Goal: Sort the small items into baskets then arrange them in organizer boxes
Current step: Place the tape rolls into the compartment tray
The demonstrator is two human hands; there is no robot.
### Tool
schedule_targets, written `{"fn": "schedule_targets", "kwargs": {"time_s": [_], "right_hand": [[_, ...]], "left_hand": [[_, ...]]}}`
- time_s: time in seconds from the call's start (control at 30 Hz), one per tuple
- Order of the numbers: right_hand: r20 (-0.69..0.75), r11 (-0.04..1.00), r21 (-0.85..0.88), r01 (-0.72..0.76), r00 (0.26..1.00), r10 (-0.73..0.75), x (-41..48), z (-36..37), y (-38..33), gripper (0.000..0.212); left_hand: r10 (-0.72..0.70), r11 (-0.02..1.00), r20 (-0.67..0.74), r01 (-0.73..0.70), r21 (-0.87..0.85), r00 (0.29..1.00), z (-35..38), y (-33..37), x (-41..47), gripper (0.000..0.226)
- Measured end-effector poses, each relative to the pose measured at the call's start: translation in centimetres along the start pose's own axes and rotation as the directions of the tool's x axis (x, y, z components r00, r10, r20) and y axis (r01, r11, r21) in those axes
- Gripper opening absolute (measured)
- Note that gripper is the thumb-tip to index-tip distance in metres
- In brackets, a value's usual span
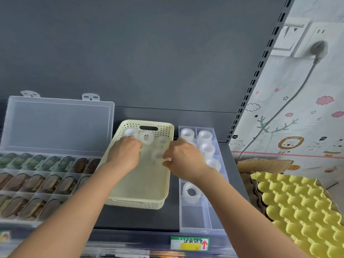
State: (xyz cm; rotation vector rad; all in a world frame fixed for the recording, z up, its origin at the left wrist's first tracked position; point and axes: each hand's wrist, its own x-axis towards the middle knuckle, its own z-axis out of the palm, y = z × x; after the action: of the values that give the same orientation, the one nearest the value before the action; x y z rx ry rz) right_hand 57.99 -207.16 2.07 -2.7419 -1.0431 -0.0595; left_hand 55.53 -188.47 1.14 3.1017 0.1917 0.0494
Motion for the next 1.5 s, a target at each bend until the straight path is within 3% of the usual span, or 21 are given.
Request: {"fn": "schedule_targets", "kwargs": {"time_s": [0.13,0.3,0.5,0.63,0.83,0.97,1.23,1.5], "right_hand": [[0.012,0.987,-0.157,-0.017,1.0,0.019,3.5,1.9,-1.5,0.027],[0.129,0.925,-0.376,-0.054,0.986,0.11,5.7,3.4,-2.3,0.021],[0.065,0.931,-0.362,-0.05,0.995,0.079,5.9,4.1,-2.0,0.013],[-0.071,0.976,-0.206,-0.071,0.996,0.058,4.9,3.2,-1.4,0.02],[-0.242,0.988,0.104,-0.114,0.961,0.137,0.3,-1.6,1.0,0.017],[-0.221,0.974,0.197,-0.108,0.964,0.151,-4.4,-4.0,3.3,0.014],[0.043,0.941,0.201,-0.271,0.962,0.268,-10.6,-5.8,6.1,0.012],[0.143,0.942,0.05,-0.333,0.935,0.323,-10.6,-3.7,6.3,0.011]], "left_hand": [[-0.101,0.989,0.181,0.08,0.121,0.978,1.6,-1.4,0.5,0.015],[-0.147,0.984,0.183,0.125,0.126,0.972,2.1,-1.9,0.9,0.023],[-0.115,0.99,0.125,0.104,0.095,0.985,2.4,-2.0,0.6,0.015],[-0.099,0.995,0.055,0.098,0.017,0.994,1.5,-1.3,0.7,0.021],[0.023,0.993,-0.177,-0.043,-0.11,0.984,-1.8,2.0,-1.2,0.027],[0.205,0.959,-0.247,-0.244,-0.14,0.947,-3.2,5.3,-3.8,0.03],[0.516,0.847,-0.084,-0.522,-0.096,0.853,-1.7,9.8,-6.1,0.025],[0.561,0.823,0.115,-0.567,0.028,0.82,0.1,11.1,-5.2,0.024]]}}
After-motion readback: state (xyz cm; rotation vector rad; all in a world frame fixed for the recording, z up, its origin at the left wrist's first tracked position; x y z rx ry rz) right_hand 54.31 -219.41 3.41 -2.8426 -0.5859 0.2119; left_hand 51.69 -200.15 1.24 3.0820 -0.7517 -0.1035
